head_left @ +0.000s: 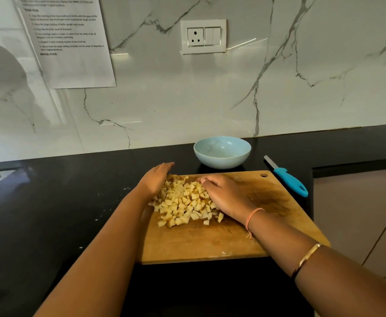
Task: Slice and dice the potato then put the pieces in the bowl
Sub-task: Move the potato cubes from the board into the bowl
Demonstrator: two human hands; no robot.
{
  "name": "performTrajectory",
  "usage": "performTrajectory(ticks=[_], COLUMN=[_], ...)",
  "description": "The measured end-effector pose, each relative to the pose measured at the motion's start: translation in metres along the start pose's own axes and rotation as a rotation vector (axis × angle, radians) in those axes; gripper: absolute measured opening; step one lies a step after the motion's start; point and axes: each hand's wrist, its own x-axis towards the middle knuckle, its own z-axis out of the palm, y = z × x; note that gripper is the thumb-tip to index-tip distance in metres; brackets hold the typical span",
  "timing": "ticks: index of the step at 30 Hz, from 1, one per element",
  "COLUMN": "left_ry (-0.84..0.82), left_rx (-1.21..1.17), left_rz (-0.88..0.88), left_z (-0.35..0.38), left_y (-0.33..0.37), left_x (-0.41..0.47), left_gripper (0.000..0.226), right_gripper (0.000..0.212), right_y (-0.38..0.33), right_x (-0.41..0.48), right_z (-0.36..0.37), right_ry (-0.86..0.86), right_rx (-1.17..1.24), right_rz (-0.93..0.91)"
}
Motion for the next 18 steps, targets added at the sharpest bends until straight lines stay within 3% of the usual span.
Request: performTrajectory(ticks=[6, 18], left_ry=[-0.134, -0.166], left_rx=[0.093, -0.107], left_rz=[0.006, 0.054], left_z=[0.007, 0.013], left_y=[0.005, 0.010], left_x=[0.012, -0.006], left_gripper=[0.043, 0.042], right_gripper=[0.034, 0.034], right_y=[0.002, 0.003], right_x=[0.001, 0.001], right_z=[0.002, 0.000], right_ry=[0.003, 0.053], right_rx=[-0.010, 0.084], right_rz=[-0.011, 0.036])
